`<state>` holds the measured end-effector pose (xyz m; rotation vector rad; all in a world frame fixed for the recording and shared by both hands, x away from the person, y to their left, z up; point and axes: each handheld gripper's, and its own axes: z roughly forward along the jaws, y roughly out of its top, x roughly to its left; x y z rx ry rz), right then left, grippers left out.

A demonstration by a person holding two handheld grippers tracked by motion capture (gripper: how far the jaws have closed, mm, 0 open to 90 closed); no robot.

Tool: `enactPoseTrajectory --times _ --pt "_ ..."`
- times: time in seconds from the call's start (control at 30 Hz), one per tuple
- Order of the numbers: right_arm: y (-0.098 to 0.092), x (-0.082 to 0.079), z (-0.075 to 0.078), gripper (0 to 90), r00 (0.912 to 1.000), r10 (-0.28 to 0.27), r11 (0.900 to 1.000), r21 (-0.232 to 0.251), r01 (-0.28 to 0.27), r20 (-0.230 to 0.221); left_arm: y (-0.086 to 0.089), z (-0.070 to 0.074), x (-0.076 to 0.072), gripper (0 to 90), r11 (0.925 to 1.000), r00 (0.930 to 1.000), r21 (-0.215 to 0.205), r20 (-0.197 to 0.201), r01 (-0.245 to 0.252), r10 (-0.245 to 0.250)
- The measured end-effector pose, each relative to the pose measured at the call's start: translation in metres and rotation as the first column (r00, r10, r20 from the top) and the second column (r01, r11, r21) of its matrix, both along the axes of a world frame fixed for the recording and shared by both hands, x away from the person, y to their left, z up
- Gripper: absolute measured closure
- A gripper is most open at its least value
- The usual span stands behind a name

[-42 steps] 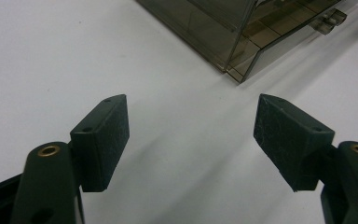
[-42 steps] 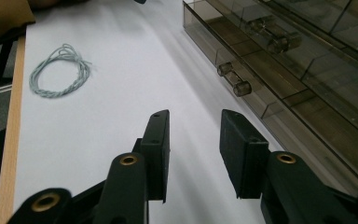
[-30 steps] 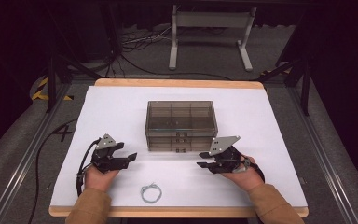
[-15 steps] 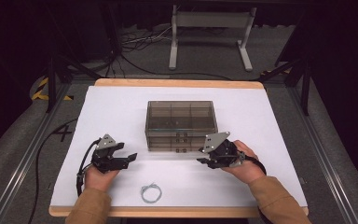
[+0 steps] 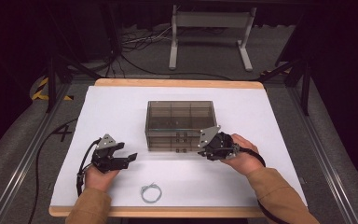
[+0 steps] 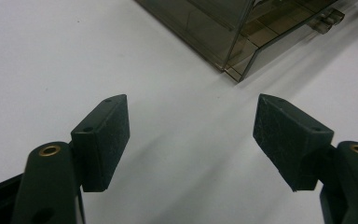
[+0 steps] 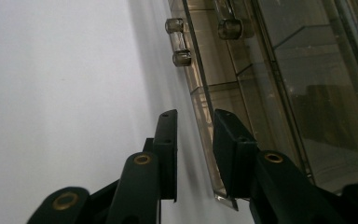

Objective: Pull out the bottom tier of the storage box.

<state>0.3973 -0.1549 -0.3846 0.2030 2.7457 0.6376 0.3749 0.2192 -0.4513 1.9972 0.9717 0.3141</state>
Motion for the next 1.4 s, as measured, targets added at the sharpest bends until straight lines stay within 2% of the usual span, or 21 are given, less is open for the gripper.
enactPoseTrajectory --times 0.23,0.33,0.37,0.5,0.57,0.63,0.67,0.93,1.0,1.07,1.1,1.27,1.4 --pt "0.006 0.008 -0.002 73.2 0.9998 0.01 0.998 -0.069 -0.009 0.015 0.001 0.0 0.0 27.8 1.0 1.0 -0.004 0.002 0.004 -0.004" --pt "0.009 0.01 -0.003 73.4 0.9999 0.007 0.995 -0.102 -0.007 0.008 0.0 0.0 0.0 27.8 1.0 1.0 -0.006 0.001 0.004 -0.004" --pt "0.01 0.012 -0.004 73.4 0.9997 0.02 0.994 -0.107 -0.018 0.015 0.0 0.0 0.0 27.8 1.0 1.0 -0.006 0.001 0.004 -0.004" --pt "0.013 0.012 -0.006 73.5 0.9999 0.011 0.992 -0.125 -0.01 0.007 0.0 0.0 0.0 27.8 1.0 1.0 -0.006 0.0 0.004 -0.004" --pt "0.016 0.014 -0.008 73.7 1.0 0.004 0.987 -0.161 -0.005 -0.008 0.001 0.0 0.0 27.9 1.0 1.0 -0.005 0.002 0.004 -0.004" --pt "0.016 0.015 -0.009 73.8 1.0 0.002 0.986 -0.165 -0.003 -0.008 0.001 0.001 0.0 27.9 1.0 1.0 -0.004 0.001 0.005 -0.005" --pt "0.018 0.016 -0.01 73.8 0.9999 0.007 0.981 -0.195 -0.009 -0.008 0.001 0.001 0.0 27.9 1.0 1.0 -0.005 0.0 0.006 -0.006" --pt "0.021 0.02 -0.013 74.3 0.9999 0.01 0.973 -0.231 -0.012 -0.01 0.001 0.001 0.0 27.8 1.0 1.0 -0.005 0.0 0.007 -0.007" --pt "0.024 0.022 -0.015 75.4 0.9996 0.021 0.965 -0.26 -0.026 -0.019 0.001 0.001 0.0 27.8 1.0 1.0 -0.005 -0.002 0.006 -0.006" --pt "0.025 0.022 -0.017 75.4 0.9996 0.023 0.964 -0.265 -0.027 -0.017 0.001 0.001 0.0 27.9 1.0 1.0 -0.005 0.0 0.006 -0.006" --pt "0.026 0.023 -0.018 75.4 0.9993 0.03 0.96 -0.279 -0.035 -0.023 0.001 0.001 0.0 27.8 1.0 1.0 -0.004 0.001 0.006 -0.006" --pt "0.029 0.023 -0.022 76.0 0.9989 0.038 0.951 -0.305 -0.045 -0.028 0.001 0.0 0.0 27.8 1.0 1.0 -0.004 0.001 0.006 -0.006" --pt "0.029 0.024 -0.023 77.9 0.9991 0.035 0.951 -0.307 -0.04 -0.022 0.001 0.0 0.0 27.9 1.0 1.0 -0.006 -0.002 0.005 -0.005"
